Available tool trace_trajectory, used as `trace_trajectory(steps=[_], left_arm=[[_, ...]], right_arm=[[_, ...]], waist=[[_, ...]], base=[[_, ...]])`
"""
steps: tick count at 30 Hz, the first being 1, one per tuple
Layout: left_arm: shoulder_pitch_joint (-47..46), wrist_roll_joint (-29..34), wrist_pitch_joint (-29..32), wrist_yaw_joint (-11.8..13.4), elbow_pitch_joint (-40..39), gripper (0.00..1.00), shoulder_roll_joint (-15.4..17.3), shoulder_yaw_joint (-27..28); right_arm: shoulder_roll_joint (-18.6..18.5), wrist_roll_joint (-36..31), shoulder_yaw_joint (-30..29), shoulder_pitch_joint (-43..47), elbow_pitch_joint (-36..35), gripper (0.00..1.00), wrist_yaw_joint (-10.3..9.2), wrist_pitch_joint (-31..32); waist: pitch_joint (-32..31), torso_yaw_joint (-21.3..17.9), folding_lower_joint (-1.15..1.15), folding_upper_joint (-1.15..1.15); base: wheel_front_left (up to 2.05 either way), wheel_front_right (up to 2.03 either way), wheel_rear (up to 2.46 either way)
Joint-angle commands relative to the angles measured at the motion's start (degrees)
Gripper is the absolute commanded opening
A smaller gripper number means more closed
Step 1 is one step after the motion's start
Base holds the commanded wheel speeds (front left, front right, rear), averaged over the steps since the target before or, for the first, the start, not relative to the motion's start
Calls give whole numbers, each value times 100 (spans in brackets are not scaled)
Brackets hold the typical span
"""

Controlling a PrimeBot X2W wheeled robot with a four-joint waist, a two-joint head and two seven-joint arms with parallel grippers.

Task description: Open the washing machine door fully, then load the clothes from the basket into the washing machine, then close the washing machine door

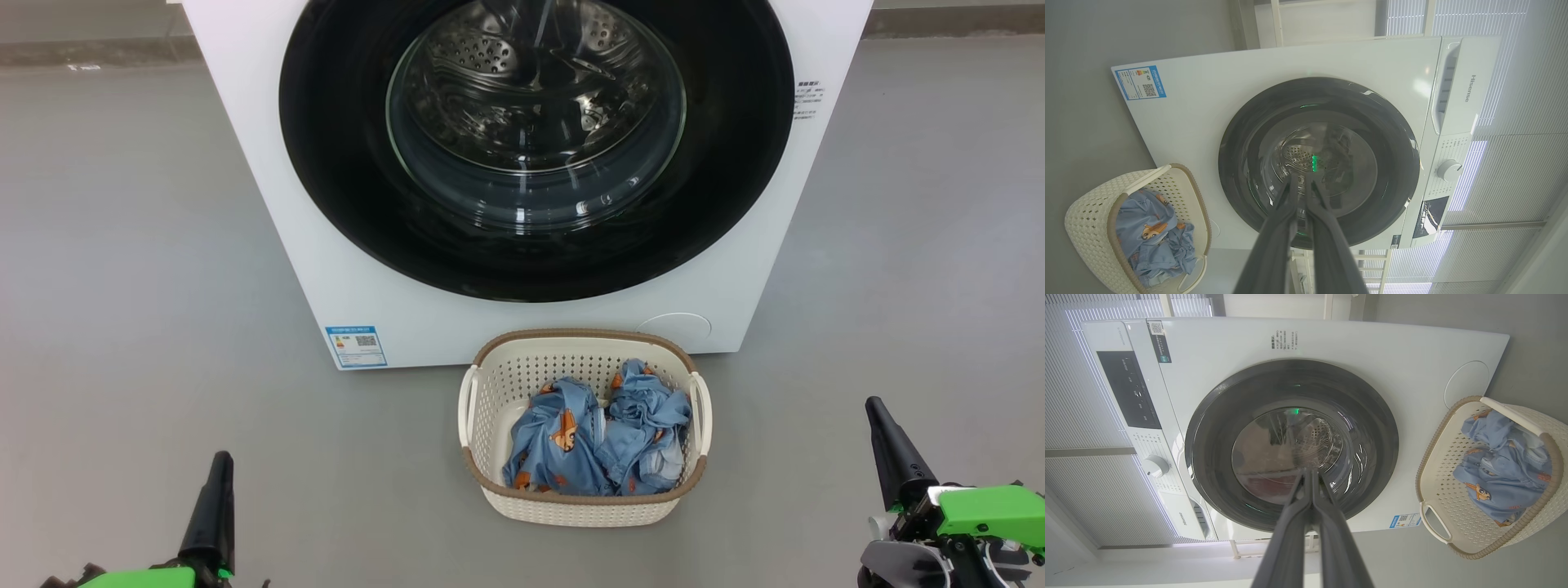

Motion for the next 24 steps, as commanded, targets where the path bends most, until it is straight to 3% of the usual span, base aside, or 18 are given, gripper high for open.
trace_trajectory(steps=[1, 24], left_arm=[[-245, 49, -5, -39, -88, 0, 68, 178], [-245, 49, -5, -39, -88, 0, 68, 178]], right_arm=[[-61, -53, 110, -297, -140, 0, 34, 26], [-61, -52, 111, -297, -140, 0, 34, 25]], waist=[[0, 0, 0, 0], [0, 0, 0, 0]], base=[[0, 0, 0], [0, 0, 0]])
